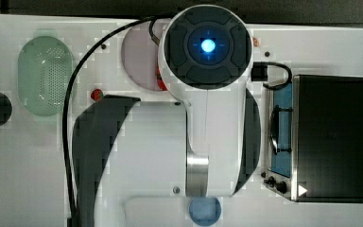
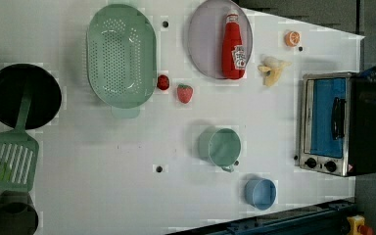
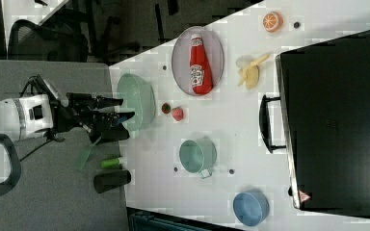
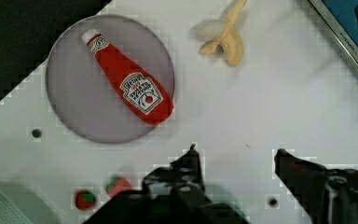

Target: Pick ketchup from plate and place it on table.

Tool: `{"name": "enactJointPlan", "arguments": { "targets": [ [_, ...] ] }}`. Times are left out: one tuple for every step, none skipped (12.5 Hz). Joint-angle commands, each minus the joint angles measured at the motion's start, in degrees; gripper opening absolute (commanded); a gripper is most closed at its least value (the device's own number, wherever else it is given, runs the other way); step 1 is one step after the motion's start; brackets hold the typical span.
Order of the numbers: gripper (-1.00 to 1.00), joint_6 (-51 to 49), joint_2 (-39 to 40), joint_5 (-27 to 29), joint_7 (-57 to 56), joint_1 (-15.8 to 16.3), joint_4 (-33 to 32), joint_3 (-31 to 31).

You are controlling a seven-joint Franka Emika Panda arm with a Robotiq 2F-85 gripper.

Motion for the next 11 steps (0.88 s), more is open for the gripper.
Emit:
{"name": "enactJointPlan", "arguments": {
  "targets": [
    [0.59,-8.8,-10.7,1.6,1.8,-6.1,-7.0,2.0],
    [0.8,-8.8,-10.6,1.6,1.8,-6.1,-7.0,2.1],
    [0.99,-8.3,-10.3,1.6,1.8,-6.1,-7.0,2.2],
    [1.0,-7.2,-9.7,1.6,1.7,-6.0,-6.9,2.4],
    [1.0,-5.6,-8.8,1.6,1.6,-6.0,-6.9,2.7],
    [1.0,-4.2,-7.6,1.6,1.5,-6.0,-6.9,3.1],
    [1.0,-3.1,-6.3,1.6,1.3,-5.9,-6.9,3.6],
    [1.0,-2.3,-4.7,1.6,1.2,-5.8,-6.9,4.2],
    [1.0,-1.6,-3.1,1.6,1.1,-5.7,-6.8,4.8],
    [1.0,-0.8,-1.3,1.6,1.1,-5.6,-6.7,5.4],
    [1.0,0.1,0.5,1.6,1.0,-5.4,-6.6,6.0]
  ]
}}
